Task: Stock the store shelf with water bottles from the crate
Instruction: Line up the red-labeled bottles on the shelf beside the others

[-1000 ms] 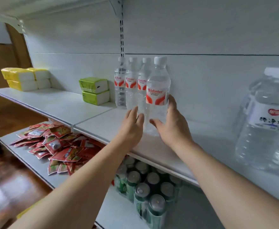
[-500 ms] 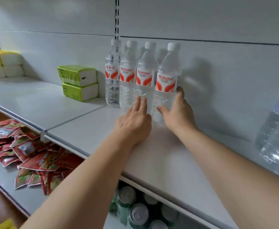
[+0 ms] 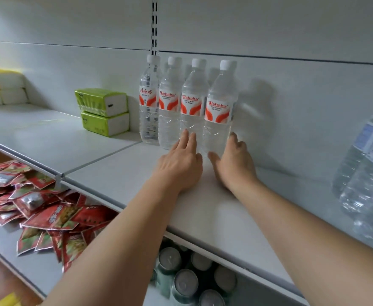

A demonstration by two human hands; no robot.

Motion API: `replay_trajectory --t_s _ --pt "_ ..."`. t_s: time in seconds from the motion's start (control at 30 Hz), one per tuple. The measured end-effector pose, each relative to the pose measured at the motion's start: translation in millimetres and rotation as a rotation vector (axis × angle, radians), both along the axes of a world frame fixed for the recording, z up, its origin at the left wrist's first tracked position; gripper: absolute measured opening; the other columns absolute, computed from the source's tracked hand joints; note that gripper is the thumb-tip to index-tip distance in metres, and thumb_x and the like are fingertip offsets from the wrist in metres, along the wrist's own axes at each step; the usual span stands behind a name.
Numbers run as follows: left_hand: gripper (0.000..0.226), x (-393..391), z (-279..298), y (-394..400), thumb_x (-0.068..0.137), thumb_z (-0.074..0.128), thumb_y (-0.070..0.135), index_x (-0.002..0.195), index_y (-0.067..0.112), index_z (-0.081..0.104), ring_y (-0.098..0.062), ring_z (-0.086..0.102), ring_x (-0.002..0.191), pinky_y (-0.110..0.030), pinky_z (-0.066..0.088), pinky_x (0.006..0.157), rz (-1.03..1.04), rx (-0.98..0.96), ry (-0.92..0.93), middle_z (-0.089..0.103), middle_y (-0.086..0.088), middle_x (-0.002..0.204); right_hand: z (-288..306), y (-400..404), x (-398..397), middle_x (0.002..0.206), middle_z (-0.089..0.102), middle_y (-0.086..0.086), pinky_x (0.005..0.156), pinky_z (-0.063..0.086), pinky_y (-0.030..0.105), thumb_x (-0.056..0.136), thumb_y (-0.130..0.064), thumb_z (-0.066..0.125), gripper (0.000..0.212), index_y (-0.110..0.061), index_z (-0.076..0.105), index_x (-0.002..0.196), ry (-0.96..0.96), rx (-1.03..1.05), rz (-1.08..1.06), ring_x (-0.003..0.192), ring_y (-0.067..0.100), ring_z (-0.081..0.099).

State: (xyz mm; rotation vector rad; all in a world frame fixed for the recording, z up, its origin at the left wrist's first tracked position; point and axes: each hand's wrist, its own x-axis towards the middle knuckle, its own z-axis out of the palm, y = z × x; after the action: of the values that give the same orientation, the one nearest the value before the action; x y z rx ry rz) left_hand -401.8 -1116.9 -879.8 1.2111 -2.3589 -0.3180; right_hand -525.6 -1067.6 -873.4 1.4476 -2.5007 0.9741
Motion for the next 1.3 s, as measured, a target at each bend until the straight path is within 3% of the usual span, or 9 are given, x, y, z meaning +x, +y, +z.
replay_trajectory --t_s 0.23,0.47,0.63,0.8,0.9,0.97,1.13,1.23,1.3 --pt "0.064 22.8 11.7 43.2 0.102 0.045 0.031 0.158 0.020 0.017 -0.027 0.033 0.146 -0.041 0.033 0.115 0.085 -0.074 0.031 0.023 0.000 0.165 1.6 84.1 21.7 0.136 0.047 0.013 0.094 0.044 0.040 0.100 -0.041 0.048 0.054 -0.014 0.034 0.145 0.183 0.151 0.139 0.122 0.034 0.050" --pt "0.053 114.9 -12.3 127.1 0.097 0.053 0.030 0.148 0.022 0.040 -0.027 0.053 0.126 -0.039 0.042 0.104 0.154 -0.065 0.187 0.054 -0.005 0.144 -0.4 126.3 81.7 0.119 0.064 0.012 0.084 0.052 0.039 0.099 -0.028 0.050 0.034 -0.009 0.060 0.126 0.429 -0.107 0.470 0.104 0.032 0.060" --pt "0.039 220.1 -61.5 190.0 0.091 0.060 0.027 0.129 0.015 0.057 -0.023 0.061 0.110 -0.035 0.048 0.093 0.298 -0.126 0.357 0.067 -0.004 0.118 -36.9 154.9 184.3 0.099 0.066 0.012 0.076 0.053 0.045 0.091 -0.030 0.047 0.032 -0.011 0.065 0.109 0.389 -0.209 0.776 0.090 0.035 0.060" --pt "0.023 325.4 -92.4 261.6 0.092 0.056 0.031 0.095 0.011 0.068 -0.020 0.064 0.078 -0.033 0.053 0.075 0.430 0.097 0.139 0.070 -0.002 0.084 -90.5 197.6 279.4 0.103 0.066 0.013 0.079 0.054 0.044 0.089 -0.032 0.047 0.040 -0.008 0.066 0.115 0.159 -0.172 1.050 0.094 0.036 0.062" --pt "0.031 379.1 -93.3 297.4 0.099 0.055 0.032 0.075 0.015 0.066 -0.008 0.057 0.055 -0.012 0.044 0.054 0.409 0.464 -0.179 0.065 0.001 0.065 -121.0 233.9 332.5 0.103 0.066 0.013 0.079 0.054 0.042 0.088 -0.027 0.050 0.036 -0.007 0.066 0.114 0.110 -0.152 1.236 0.096 0.035 0.062" --pt "0.030 405.3 -103.9 319.1 0.099 0.051 0.023 0.073 0.016 0.064 -0.014 0.060 0.058 -0.017 0.048 0.055 0.408 0.677 -0.275 0.066 0.000 0.068 -140.2 257.7 366.2 0.100 0.066 0.013 0.076 0.054 0.043 0.086 -0.021 0.054 0.031 -0.008 0.066 0.112 0.098 -0.127 1.362 0.094 0.035 0.062" --pt "0.022 450.8 -160.8 364.1 0.097 0.058 0.022 0.115 0.009 0.063 -0.015 0.054 0.086 -0.030 0.048 0.082 0.425 0.895 -0.496 0.057 0.002 0.090 -183.1 296.9 424.9 0.116 0.065 0.013 0.079 0.044 0.037 0.092 -0.020 0.054 0.032 -0.015 0.052 0.123 0.023 0.479 1.494 0.106 0.035 0.059" --pt "0.016 465.3 -200.3 384.5 0.095 0.059 0.021 0.082 0.014 0.064 -0.018 0.056 0.070 -0.038 0.053 0.076 0.357 1.173 -0.516 0.060 0.000 0.077 -210.0 306.0 445.4 0.113 0.066 0.013 0.086 0.052 0.042 0.089 -0.024 0.057 0.033 -0.014 0.054 0.121 0.172 0.853 1.507 0.103 0.034 0.061" --pt "0.014 466.5 -222.8 397.5 0.095 0.060 0.022 0.084 0.013 0.063 -0.016 0.055 0.064 -0.034 0.051 0.065 0.341 1.317 -0.535 0.057 0.001 0.072 -225.1 311.9 454.9 0.108 0.069 0.011 0.085 0.057 0.044 0.085 -0.023 0.059 0.032 -0.013 0.061 0.115 0.300 1.111 1.545 0.099 0.033 0.065"
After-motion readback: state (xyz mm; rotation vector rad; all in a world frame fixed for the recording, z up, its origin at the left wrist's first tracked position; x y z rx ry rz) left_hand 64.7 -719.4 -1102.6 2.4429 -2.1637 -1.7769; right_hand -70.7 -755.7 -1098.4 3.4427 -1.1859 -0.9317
